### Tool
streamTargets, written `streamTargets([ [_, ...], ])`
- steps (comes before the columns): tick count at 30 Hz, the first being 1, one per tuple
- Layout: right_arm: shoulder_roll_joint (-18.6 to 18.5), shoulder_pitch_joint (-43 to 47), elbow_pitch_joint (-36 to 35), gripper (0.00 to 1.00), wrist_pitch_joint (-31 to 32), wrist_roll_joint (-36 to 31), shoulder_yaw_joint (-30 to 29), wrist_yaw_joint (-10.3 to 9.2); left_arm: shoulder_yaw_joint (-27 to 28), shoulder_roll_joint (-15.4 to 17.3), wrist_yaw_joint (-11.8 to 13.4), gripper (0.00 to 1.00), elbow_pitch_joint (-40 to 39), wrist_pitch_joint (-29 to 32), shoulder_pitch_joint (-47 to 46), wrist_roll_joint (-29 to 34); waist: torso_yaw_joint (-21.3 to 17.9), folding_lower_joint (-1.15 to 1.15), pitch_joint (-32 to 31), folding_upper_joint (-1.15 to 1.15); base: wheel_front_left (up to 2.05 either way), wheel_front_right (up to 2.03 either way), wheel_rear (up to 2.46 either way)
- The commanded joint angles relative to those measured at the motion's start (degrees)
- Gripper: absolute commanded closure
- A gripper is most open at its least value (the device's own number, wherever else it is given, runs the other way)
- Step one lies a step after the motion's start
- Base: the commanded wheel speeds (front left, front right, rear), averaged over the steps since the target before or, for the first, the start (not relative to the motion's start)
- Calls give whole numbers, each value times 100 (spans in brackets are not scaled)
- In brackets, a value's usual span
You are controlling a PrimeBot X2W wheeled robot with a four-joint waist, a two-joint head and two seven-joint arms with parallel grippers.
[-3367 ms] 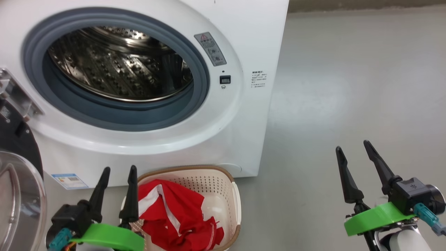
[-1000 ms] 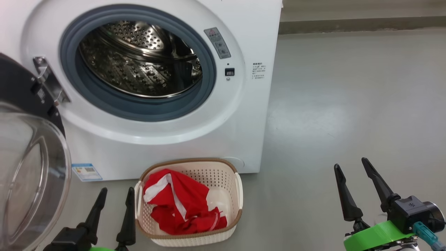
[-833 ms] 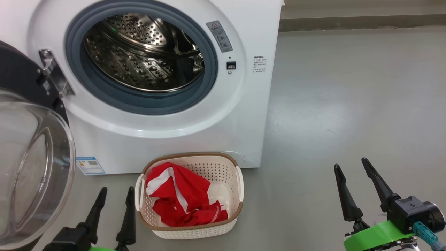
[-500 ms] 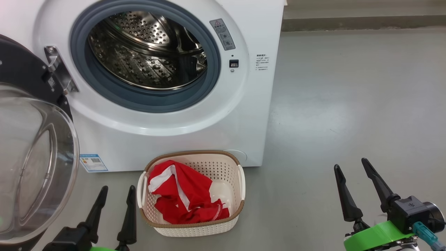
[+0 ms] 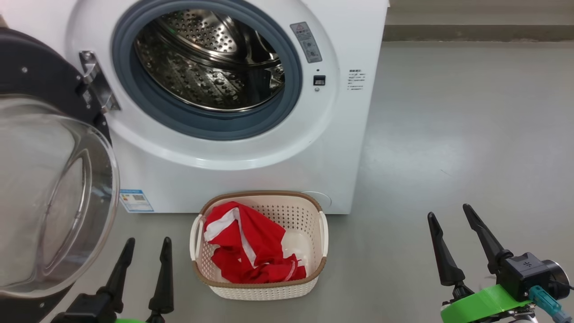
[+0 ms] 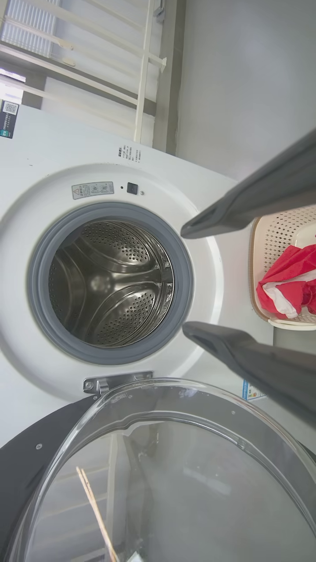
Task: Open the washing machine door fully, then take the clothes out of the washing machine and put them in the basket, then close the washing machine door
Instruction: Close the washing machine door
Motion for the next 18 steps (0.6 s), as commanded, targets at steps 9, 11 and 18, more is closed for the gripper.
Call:
streamTargets([
  [9, -35, -176, -172, 0, -36, 55, 246, 35, 287, 152, 259, 0, -381, -49, -130, 91, 597, 0, 82, 0, 0, 0, 0],
  [11, -33, -191, -180, 0, -36, 57, 253, 35, 293, 163, 293, 0, -429, -40, -128, 94, 747, 0, 100, 0, 0, 0, 0],
  [18, -28, -259, -214, 0, -36, 47, 263, 35, 284, 200, 385, 0, -594, 40, -99, 101, 1268, 0, 138, 0, 0, 0, 0],
])
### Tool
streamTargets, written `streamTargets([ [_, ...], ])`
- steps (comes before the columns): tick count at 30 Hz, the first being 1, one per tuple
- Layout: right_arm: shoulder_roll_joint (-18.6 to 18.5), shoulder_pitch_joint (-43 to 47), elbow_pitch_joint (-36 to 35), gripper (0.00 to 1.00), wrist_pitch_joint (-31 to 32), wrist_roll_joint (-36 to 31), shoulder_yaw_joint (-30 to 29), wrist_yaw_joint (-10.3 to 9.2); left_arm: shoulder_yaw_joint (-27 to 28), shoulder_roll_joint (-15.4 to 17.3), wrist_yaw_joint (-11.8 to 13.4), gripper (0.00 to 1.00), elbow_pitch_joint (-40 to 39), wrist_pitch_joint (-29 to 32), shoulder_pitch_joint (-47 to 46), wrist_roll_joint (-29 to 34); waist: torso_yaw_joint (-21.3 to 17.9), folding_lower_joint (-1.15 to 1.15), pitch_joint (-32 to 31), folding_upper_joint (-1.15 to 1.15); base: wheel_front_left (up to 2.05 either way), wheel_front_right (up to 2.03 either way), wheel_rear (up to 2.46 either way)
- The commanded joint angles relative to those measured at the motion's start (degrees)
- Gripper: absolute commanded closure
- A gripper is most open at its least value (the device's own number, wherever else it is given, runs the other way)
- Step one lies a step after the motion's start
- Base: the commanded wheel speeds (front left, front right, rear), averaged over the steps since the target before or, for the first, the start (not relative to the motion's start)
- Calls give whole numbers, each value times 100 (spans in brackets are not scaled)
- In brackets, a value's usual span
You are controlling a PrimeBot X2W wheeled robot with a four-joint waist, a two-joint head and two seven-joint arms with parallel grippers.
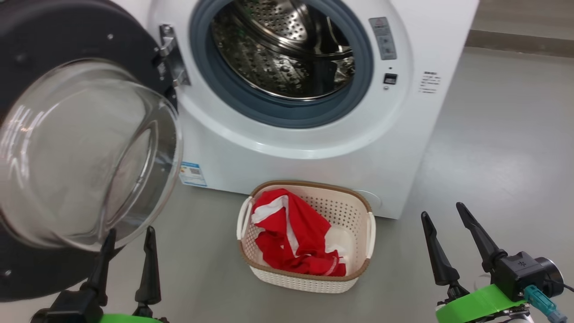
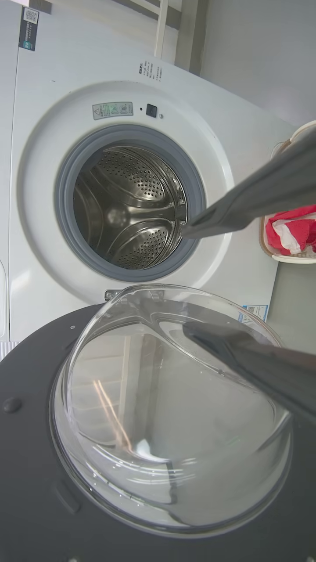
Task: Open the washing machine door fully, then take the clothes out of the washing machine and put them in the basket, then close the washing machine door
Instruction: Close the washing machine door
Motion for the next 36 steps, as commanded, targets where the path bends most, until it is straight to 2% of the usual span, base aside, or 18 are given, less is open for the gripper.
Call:
streamTargets([
  [1, -32, -251, -162, 0, -36, 42, 140, 35, 202, 106, 51, 0, -181, 13, -102, 63, 292, 0, 33, 0, 0, 0, 0],
  [20, -113, -530, -134, 0, -36, 1, 438, 35, 72, 73, 347, 0, -352, 152, -4, 59, 1175, 0, 66, 0, 0, 0, 0],
  [36, -113, -493, -95, 0, -36, 29, 517, 35, 84, 133, 487, 0, -430, 185, 50, 22, 1348, 0, -39, 0, 0, 0, 0],
])
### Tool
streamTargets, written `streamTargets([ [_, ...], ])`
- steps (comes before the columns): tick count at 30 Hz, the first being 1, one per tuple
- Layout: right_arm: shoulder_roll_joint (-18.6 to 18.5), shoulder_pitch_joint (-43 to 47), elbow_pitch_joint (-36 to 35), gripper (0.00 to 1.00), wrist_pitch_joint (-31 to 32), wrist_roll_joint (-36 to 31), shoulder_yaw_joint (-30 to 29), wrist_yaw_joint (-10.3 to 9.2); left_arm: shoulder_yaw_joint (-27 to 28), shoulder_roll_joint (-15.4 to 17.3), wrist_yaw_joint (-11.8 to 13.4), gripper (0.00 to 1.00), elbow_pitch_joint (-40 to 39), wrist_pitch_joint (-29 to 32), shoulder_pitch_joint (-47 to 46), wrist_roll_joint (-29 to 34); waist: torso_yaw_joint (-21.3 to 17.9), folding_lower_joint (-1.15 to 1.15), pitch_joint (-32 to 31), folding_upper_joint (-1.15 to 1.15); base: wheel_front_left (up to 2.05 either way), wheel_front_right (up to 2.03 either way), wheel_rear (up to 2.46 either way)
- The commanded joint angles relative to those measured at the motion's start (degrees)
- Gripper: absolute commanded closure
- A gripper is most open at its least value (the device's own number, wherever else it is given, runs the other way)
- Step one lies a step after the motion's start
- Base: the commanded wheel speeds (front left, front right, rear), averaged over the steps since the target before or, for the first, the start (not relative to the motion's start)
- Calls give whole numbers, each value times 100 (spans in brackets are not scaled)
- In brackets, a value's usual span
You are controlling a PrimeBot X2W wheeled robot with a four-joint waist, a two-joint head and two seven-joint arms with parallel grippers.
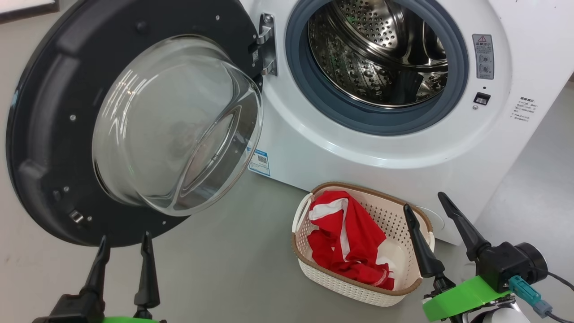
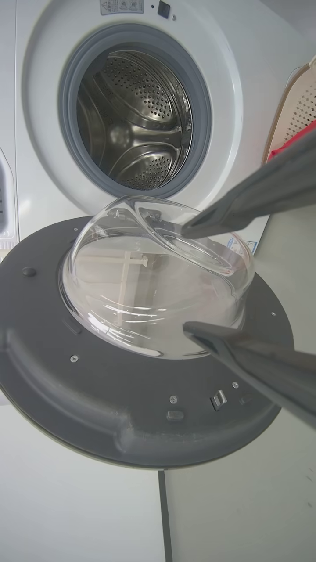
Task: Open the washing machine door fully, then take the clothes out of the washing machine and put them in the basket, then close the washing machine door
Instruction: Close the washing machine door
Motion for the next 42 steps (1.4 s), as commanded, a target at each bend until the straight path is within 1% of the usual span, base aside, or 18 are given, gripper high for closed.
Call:
streamTargets([
  [1, -52, -192, -120, 0, -36, 35, 136, 35, 184, 74, 71, 0, -191, -11, -105, -14, 1, 0, -22, 0, 0, 0, 0],
  [7, -45, -162, -108, 0, -36, 51, 124, 35, 174, 109, 152, 0, -224, 8, -122, 32, -10, 0, -56, 0, 0, 0, 0],
  [9, -38, -156, -108, 0, -36, 56, 126, 35, 174, 136, 184, 55, -219, 19, -136, 62, -17, 0, -69, 0, 0, 0, 0],
  [10, -35, -154, -109, 0, -36, 61, 121, 35, 187, 157, 197, 79, -206, 20, -161, 69, -19, 0, -72, 0, 0, 0, 0],
  [11, -32, -154, -113, 0, -36, 66, 113, 35, 194, 167, 212, 100, -199, 15, -187, 73, -19, 0, -75, 0, 0, 0, 0],
  [15, -23, -146, -127, 0, -36, 67, 82, 35, 171, 155, 290, 100, -318, -63, -289, 133, -14, 0, -78, 0, 0, 0, 0],
  [21, -19, -148, -117, 0, -36, 51, 107, 35, 474, 149, 452, 100, -528, -110, -737, -101, -23, 0, -54, 0, 0, 0, 0],
  [24, -30, -163, -110, 0, -36, 45, 130, 35, 631, 274, 537, 100, -618, -88, -1021, -116, -56, 0, -31, 0, 0, 0, 0],
  [28, -70, -197, -101, 0, -36, 35, 142, 35, 939, 486, 710, 100, -677, -65, -1457, -145, -125, 0, 23, 0, 0, 0, 0],
  [31, -99, -205, -91, 0, -36, 26, 124, 35, 1096, 586, 755, 100, -658, -66, -1708, -223, -151, 0, 48, 0, 0, 0, 0],
  [33, -125, -222, -87, 0, -36, 27, 125, 35, 1284, 681, 743, 100, -527, -83, -2010, -401, -179, 0, 80, 0, 0, 0, 0],
  [37, -155, -253, -76, 0, -36, 32, 146, 35, 1601, 902, 595, 100, -71, -148, -2636, -778, -231, 0, 128, 0, 0, 0, 0],
  [42, -192, -290, -49, 0, -36, 36, 162, 35, 1914, 1084, 413, 100, 794, -144, -3362, -1304, -283, 0, 171, 0, 0, 0, 0],
])
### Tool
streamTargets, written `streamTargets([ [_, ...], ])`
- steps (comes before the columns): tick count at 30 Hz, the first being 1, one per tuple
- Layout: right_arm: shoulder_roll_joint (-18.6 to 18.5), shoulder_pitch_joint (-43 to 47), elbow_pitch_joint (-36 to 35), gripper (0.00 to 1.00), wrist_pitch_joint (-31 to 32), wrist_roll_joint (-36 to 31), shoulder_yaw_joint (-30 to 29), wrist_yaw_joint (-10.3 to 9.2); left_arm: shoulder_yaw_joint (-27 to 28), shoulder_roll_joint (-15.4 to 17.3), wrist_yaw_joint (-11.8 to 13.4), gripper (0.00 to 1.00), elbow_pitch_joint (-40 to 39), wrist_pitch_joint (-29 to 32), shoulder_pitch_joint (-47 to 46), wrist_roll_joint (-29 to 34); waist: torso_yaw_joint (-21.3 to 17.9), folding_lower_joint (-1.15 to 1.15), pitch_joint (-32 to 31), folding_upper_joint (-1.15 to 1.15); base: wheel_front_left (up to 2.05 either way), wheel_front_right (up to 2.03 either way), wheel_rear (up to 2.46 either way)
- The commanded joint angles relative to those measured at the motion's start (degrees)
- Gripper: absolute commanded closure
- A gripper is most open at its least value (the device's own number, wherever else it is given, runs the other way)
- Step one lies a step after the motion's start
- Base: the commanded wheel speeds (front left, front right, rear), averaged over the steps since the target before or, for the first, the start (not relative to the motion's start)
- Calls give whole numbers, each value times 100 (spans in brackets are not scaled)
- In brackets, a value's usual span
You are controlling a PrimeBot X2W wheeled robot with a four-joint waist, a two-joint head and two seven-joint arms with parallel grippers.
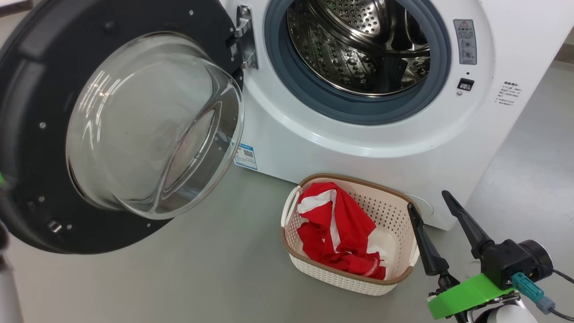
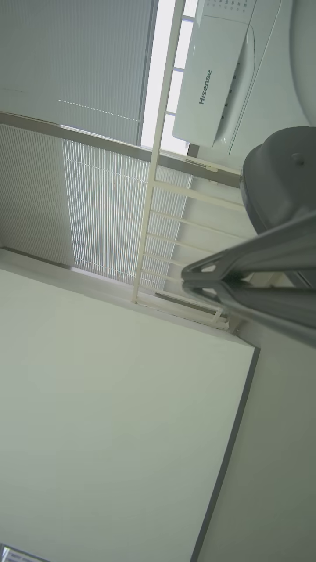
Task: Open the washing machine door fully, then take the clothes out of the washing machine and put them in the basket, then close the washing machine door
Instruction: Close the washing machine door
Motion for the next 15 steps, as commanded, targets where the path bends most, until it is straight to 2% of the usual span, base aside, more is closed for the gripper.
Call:
streamTargets([
  [1, -57, -227, -111, 0, -36, 30, 133, 35, 208, 319, -68, 100, -15, 38, -272, -112, -12, 0, 5, 0, 0, 0, 0],
  [7, -44, -239, -104, 0, -36, 21, 77, 35, 604, 507, -284, 100, 1201, 528, -1049, -941, -49, 0, 18, 0, 0, 0, 0],
  [15, -39, -241, -95, 0, -36, 2, 58, 35, 984, 737, -281, 100, 2572, 1917, -1805, -1911, -48, 0, 68, 0, 0, 0, 0],
])
